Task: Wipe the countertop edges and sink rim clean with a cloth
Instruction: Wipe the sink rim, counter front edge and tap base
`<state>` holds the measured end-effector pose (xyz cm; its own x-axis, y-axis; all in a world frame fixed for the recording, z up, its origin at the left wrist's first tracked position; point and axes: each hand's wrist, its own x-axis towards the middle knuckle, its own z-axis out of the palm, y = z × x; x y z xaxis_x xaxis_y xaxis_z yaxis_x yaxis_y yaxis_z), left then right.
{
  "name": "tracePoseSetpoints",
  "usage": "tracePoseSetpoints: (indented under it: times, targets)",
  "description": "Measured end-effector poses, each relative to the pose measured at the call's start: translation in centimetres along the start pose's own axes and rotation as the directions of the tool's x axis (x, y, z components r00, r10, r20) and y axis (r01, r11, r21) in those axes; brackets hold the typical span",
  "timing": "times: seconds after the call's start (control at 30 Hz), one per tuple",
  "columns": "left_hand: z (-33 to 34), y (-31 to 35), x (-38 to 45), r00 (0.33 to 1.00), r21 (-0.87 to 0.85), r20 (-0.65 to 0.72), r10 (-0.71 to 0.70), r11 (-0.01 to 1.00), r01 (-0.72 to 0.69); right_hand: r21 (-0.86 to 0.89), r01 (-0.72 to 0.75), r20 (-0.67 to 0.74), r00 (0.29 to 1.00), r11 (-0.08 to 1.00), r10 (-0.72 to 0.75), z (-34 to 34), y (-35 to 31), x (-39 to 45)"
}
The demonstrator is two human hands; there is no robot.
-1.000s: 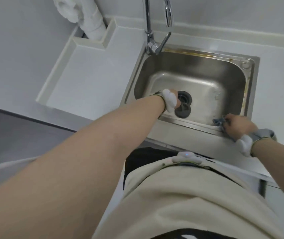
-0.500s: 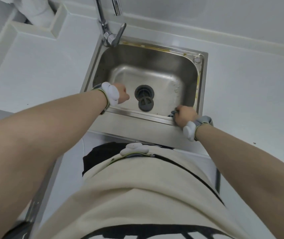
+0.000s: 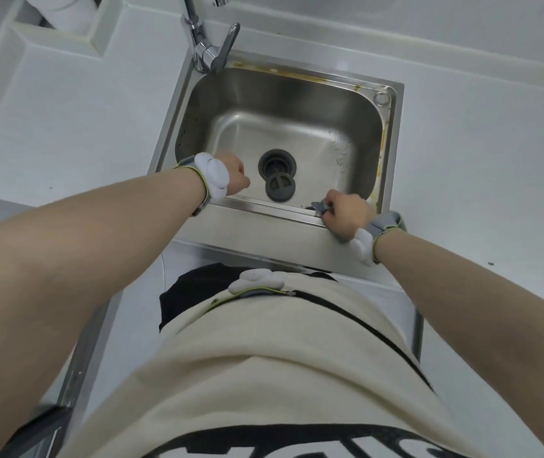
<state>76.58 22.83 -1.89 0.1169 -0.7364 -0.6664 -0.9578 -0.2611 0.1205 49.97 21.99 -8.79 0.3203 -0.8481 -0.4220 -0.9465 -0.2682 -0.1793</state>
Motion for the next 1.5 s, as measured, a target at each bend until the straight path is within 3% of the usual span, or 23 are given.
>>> tracePoseSetpoints:
  times: [0.13, 0.27, 0.4, 0.57, 0.73, 0.9, 1.2, 1.5]
  targets:
    - [0.6, -0.4, -0.5, 1.0, -0.006, 0.023, -0.003, 1.0, 0.003, -0.067, -0.007, 0.079, 0.997, 0.998, 0.012, -0.8, 4.0, -1.9]
    - [1.5, -0.7, 0.3, 0.998, -0.051, 0.041, -0.04, 0.998, 0.042, -0.046, -0.088, 0.155, 0.983, 0.995, 0.094, -0.6, 4.0, -1.9]
    - [-1.0, 0.3, 1.5, 1.0, -0.098, -0.01, -0.028, 0.995, 0.027, 0.048, -0.157, 0.081, 0.985, 0.986, 0.153, -1.5, 2.6, -0.6]
    - [-3.0, 1.1, 2.0, 0.997, -0.155, -0.077, -0.014, 0.988, 0.002, -0.067, -0.135, 0.201, 0.969, 0.989, 0.146, -3.1, 3.6, 0.3]
    - [-3.1, 1.3, 2.6, 0.998, -0.127, -0.069, -0.015, 0.992, 0.006, 0.0, -0.288, 0.008, 0.958, 0.958, 0.288, -3.6, 4.1, 1.1]
    - [-2.8, 1.0, 3.1, 0.999, -0.166, -0.028, -0.021, 0.986, 0.016, 0.041, -0.227, -0.084, 0.97, 0.973, 0.23, -2.3, 5.2, 0.8]
    - [-3.4, 0.8, 3.5, 1.0, -0.198, -0.013, -0.015, 0.98, 0.012, 0.061, -0.156, -0.146, 0.976, 0.986, 0.164, -2.0, 6.1, 1.4]
    - [-3.4, 0.3, 3.3, 1.0, -0.324, -0.008, -0.018, 0.946, 0.015, 0.024, -0.131, -0.103, 0.986, 0.991, 0.132, -5.6, 7.6, 5.3]
